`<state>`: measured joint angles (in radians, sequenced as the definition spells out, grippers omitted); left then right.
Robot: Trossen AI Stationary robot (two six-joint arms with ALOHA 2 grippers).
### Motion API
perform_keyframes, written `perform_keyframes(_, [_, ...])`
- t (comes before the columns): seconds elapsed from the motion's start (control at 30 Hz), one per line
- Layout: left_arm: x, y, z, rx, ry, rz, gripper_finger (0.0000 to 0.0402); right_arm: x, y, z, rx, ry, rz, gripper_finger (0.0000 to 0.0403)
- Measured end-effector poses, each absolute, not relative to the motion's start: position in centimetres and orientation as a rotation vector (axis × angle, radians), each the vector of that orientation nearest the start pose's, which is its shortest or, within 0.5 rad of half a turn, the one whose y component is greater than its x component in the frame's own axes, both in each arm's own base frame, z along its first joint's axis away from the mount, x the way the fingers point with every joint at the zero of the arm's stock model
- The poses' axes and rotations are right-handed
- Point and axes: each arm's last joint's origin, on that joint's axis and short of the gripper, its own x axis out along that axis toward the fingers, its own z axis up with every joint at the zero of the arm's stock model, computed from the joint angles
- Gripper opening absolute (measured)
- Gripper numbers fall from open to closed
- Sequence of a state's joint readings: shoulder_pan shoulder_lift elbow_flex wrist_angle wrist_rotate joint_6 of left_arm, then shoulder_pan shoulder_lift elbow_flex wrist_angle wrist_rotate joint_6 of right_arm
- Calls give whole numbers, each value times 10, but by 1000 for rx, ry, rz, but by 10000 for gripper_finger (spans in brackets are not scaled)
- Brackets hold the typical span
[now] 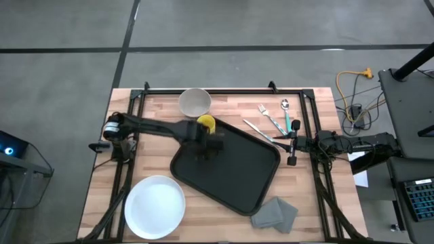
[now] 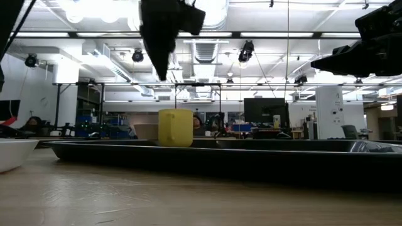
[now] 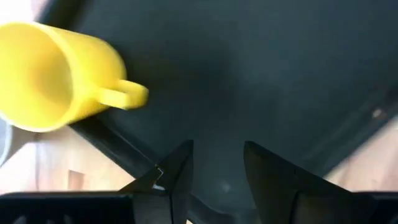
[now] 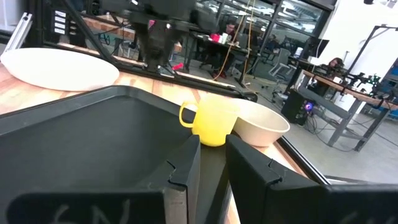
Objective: Set up tray
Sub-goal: Put the white plate on the black serving tray to the bottom right of the yellow mug
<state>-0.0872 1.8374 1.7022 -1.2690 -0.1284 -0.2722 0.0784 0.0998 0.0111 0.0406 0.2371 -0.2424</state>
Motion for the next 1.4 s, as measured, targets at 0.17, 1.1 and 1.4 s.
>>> perform_keyframes(0.17, [342, -66, 287, 4, 1391, 132, 126, 103, 1, 163, -250, 67, -152, 68])
perform_keyframes(1.1, [279, -138, 196, 113, 1658, -21, 126, 103, 1, 163, -246, 67, -153, 68])
perform_keyframes(1.4, [277, -139, 190, 103, 1661, -36, 126, 103, 1, 163, -249, 67, -153, 68])
